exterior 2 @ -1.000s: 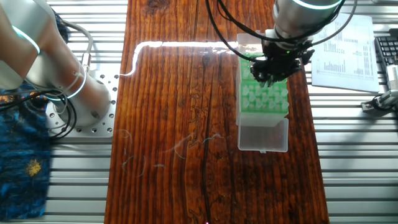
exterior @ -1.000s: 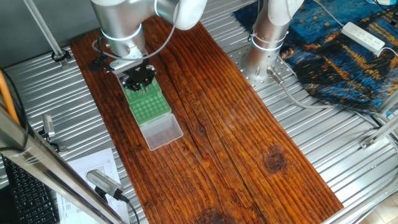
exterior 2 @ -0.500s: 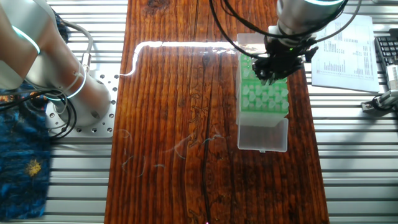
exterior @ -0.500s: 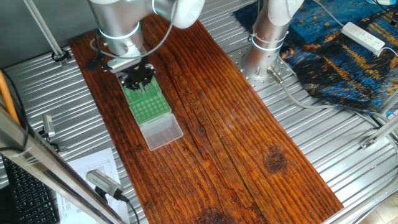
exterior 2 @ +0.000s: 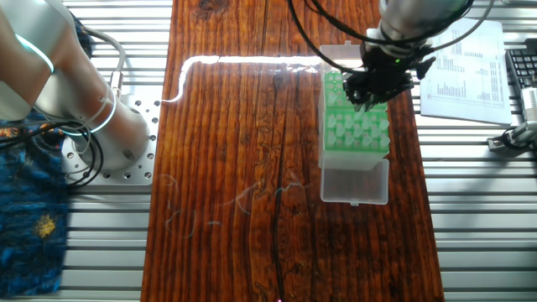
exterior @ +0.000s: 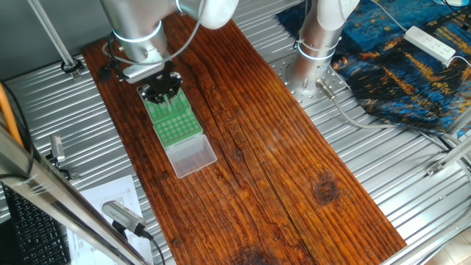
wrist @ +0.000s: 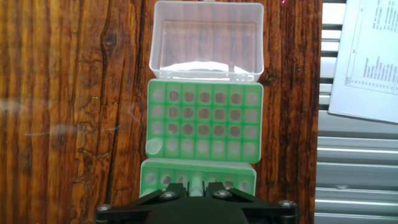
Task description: Transfer all large pipette tips from one holder to another
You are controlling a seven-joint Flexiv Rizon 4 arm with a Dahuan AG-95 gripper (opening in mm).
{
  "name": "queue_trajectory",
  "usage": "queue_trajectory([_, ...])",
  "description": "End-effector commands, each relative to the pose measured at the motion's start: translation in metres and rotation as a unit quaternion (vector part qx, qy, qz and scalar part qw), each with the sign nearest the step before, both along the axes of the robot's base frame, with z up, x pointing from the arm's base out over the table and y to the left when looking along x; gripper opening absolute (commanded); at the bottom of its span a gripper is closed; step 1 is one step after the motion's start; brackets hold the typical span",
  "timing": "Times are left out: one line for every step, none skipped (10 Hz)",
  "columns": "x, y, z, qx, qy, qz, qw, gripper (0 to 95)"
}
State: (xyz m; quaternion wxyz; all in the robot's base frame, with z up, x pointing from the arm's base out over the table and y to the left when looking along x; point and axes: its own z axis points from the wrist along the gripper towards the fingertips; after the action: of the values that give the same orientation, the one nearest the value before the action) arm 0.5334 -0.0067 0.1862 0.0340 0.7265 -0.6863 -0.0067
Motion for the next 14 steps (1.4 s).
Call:
queue_trajectory([0.0,-0.001,0.005,0.002,0.002,0.001,1.0,0.0])
queue_trajectory([0.001,-0.002,0.01,0.002,0.005,-0.001,1.0,0.0])
queue_trajectory([0.002,-0.002,0.014,0.003,0.006,-0.002,1.0,0.0])
queue_trajectory([0.003,-0.003,0.018,0.003,0.008,-0.002,1.0,0.0])
queue_trajectory([0.004,-0.003,0.022,0.003,0.01,-0.002,0.9999,0.0])
queue_trajectory([0.005,-0.003,0.025,0.004,0.012,-0.001,0.9999,0.0])
queue_trajectory([0.005,-0.004,0.027,0.005,0.013,-0.001,0.9999,0.0])
queue_trajectory([0.005,-0.003,0.029,0.007,0.014,-0.002,0.9999,0.0])
queue_trajectory([0.006,-0.002,0.031,0.008,0.016,-0.003,0.9998,0.0])
queue_trajectory([0.006,-0.002,0.032,0.008,0.017,-0.003,0.9998,0.0])
queue_trajectory([0.006,-0.001,0.034,0.009,0.018,-0.003,0.9998,0.0])
queue_trajectory([0.006,0.0,0.036,0.008,0.02,-0.003,0.9998,0.0])
queue_trajectory([0.007,0.001,0.039,0.009,0.022,-0.003,0.9997,0.0])
queue_trajectory([0.007,0.001,0.042,0.009,0.025,-0.004,0.9996,0.0])
